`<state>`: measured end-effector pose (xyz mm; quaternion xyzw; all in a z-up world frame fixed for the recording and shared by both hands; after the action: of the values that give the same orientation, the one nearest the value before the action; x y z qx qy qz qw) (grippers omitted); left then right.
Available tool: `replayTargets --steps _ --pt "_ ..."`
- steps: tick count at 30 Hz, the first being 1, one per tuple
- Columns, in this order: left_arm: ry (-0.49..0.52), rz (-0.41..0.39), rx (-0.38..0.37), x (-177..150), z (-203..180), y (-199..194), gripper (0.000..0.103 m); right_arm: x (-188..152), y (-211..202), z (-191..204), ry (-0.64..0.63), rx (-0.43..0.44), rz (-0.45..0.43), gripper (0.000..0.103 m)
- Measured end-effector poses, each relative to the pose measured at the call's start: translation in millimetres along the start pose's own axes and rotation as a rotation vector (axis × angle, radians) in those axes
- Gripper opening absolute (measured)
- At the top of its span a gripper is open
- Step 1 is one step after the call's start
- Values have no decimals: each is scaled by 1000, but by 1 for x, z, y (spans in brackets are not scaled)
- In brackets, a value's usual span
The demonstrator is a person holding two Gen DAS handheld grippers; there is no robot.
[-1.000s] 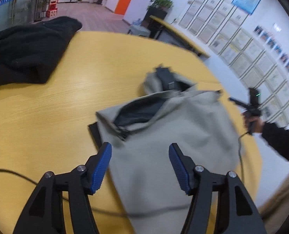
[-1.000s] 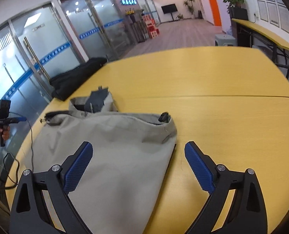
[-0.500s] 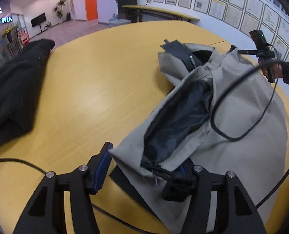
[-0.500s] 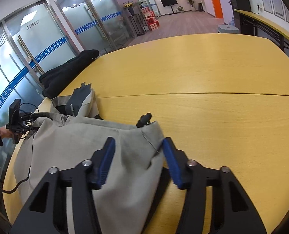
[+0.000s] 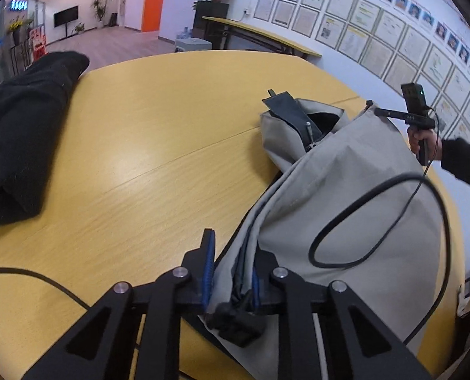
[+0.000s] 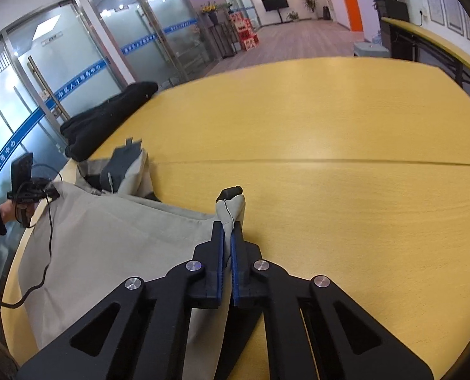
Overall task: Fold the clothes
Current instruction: 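Lower the hem onto the collar and open both grippers, then withdraw both grippers from the folded jacket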
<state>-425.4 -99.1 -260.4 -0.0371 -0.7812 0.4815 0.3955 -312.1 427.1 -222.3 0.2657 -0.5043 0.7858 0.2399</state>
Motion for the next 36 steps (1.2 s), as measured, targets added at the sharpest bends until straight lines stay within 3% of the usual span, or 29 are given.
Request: replayTargets --steps 4,9,12,17,23,25,26,29,33,36 --pt "-86 -44 -61 -2 6 -18 18 24 -23 5 -1 31 -104 2" --pt "-104 15 -24 -17 10 -13 18 29 1 6 -24 48 -61 3" --pt "-128 19 -19 -19 16 -13 20 42 0 13 -27 70 -120 3" --pt "-138 45 40 -18 16 3 31 15 49 -12 -37 -41 43 3" --pt "-126 48 63 -10 16 10 36 -2 42 -24 -12 -82 46 5" --pt "-131 33 73 -12 16 3 36 -2 39 -24 -20 -100 58 11" --pt "-137 24 86 -15 17 -1 36 -1 38 -23 -26 -113 62 19" --pt "-152 -2 135 -26 27 -22 36 13 19 -9 -57 -134 15 59" --pt "-176 -51 154 -32 23 -60 35 19 -22 41 -131 -106 -57 67" --pt "-115 -69 157 -37 -12 -94 35 -3 -32 100 -191 -19 -22 68"
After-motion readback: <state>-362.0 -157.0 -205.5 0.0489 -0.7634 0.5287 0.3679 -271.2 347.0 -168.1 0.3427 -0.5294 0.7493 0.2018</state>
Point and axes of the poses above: each gripper's, at about its wrist camera, not at the fingertips, and y roughly the way its jaws point, z to its left, x to its top, the point moved 8 cm from there along y, roughly the way its jaws point
